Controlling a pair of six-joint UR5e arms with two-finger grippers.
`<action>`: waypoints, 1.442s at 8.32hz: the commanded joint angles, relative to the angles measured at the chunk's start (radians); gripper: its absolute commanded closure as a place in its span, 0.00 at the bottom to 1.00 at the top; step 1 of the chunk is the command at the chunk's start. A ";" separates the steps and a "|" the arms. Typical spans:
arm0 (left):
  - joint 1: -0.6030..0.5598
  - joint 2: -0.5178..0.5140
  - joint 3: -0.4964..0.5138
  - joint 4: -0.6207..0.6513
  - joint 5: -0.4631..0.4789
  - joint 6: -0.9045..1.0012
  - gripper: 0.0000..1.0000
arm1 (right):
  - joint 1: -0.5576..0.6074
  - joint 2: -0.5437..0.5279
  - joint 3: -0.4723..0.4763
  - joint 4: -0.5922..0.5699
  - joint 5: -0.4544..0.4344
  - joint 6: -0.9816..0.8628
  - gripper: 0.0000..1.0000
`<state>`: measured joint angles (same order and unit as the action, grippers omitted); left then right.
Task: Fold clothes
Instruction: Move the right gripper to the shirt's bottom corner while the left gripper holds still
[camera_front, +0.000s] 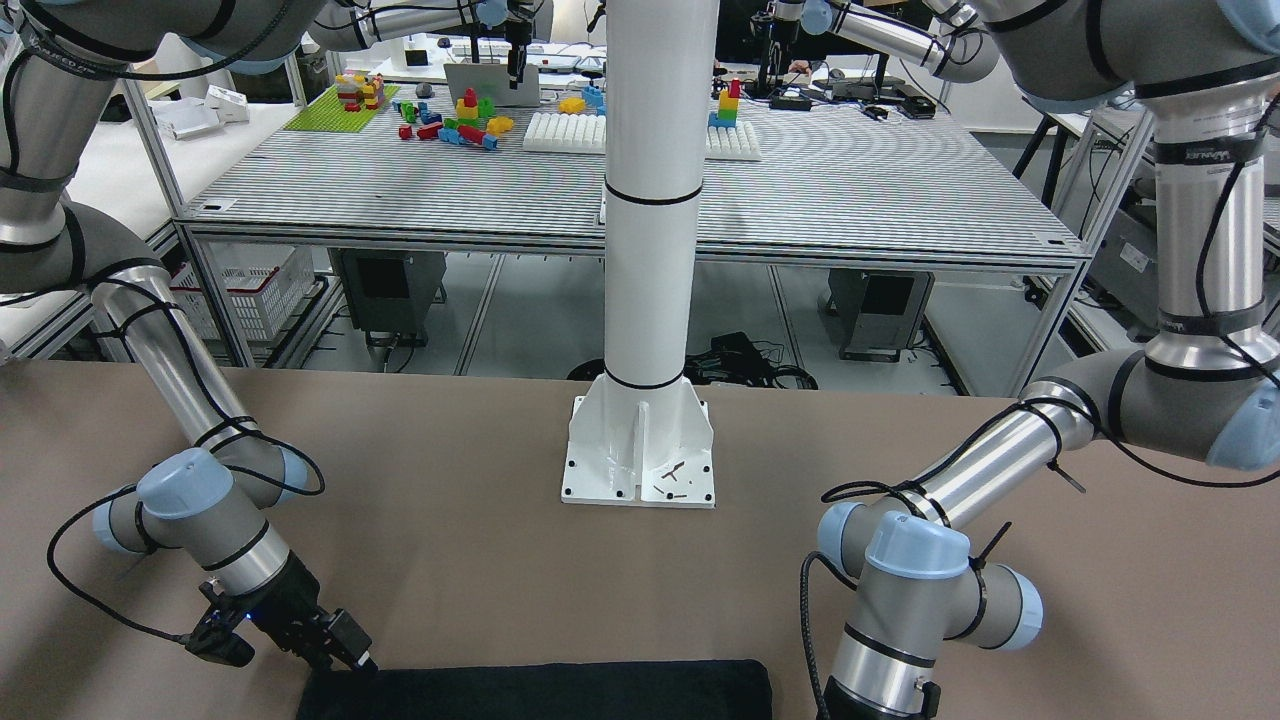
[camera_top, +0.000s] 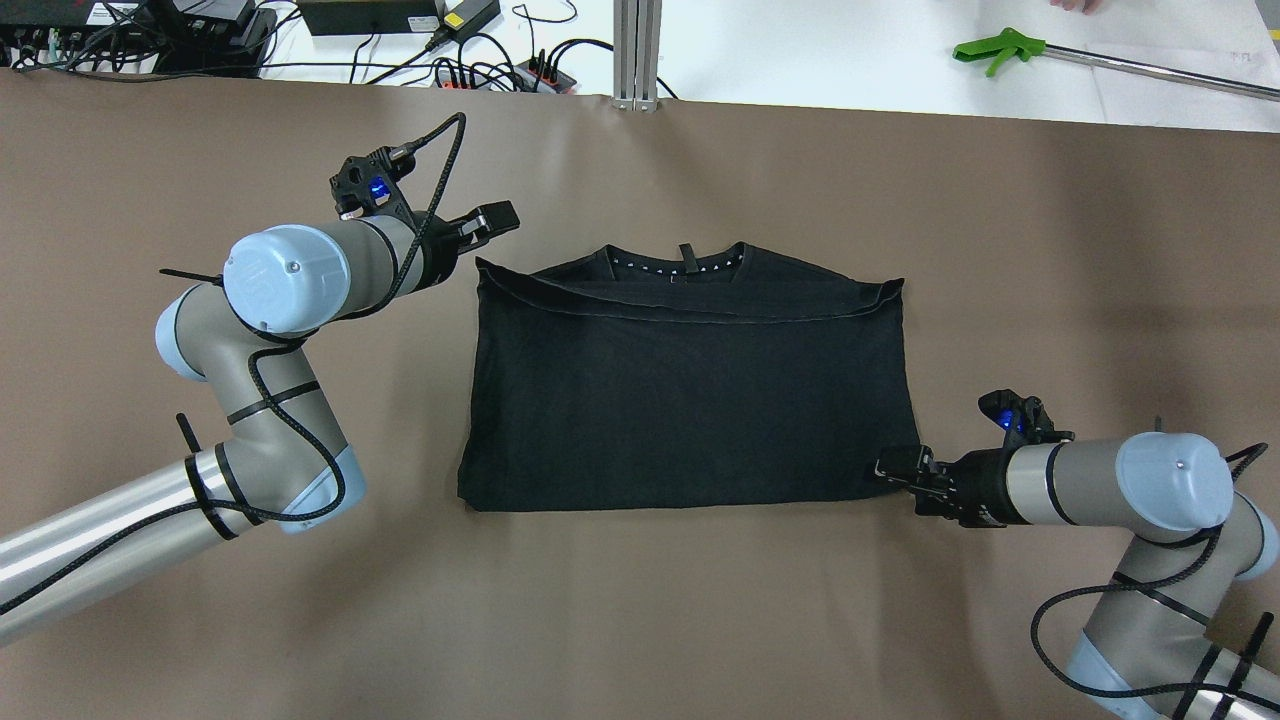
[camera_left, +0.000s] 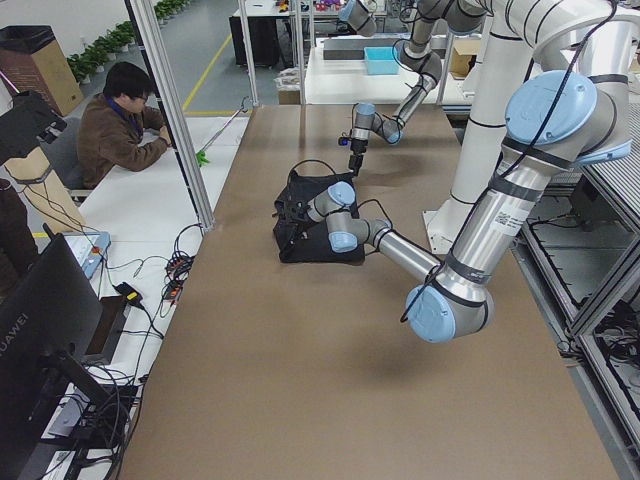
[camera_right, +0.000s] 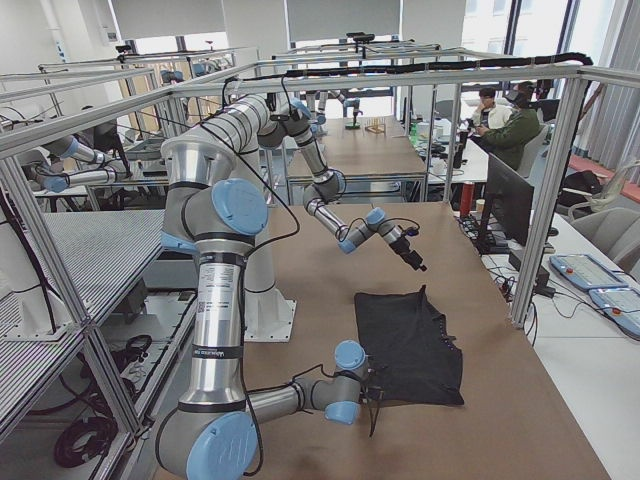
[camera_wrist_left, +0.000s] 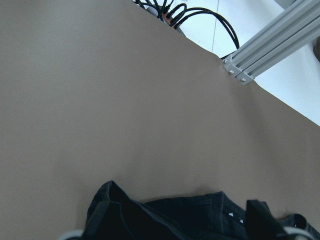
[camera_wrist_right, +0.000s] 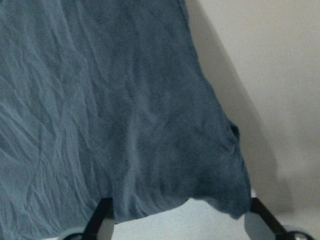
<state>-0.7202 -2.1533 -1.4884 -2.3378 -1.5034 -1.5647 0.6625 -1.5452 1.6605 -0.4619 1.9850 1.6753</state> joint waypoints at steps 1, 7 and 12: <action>0.007 0.003 -0.004 -0.005 0.003 -0.024 0.06 | 0.000 -0.030 0.045 -0.006 0.006 -0.002 1.00; 0.071 -0.056 0.000 0.005 0.068 -0.025 0.06 | 0.009 -0.059 0.033 -0.030 -0.021 0.006 0.06; 0.071 -0.071 0.007 0.008 0.060 -0.017 0.06 | 0.011 0.074 0.030 -0.257 -0.083 0.006 0.07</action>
<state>-0.6489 -2.2203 -1.4843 -2.3311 -1.4418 -1.5865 0.6727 -1.5283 1.6911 -0.6315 1.9177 1.6805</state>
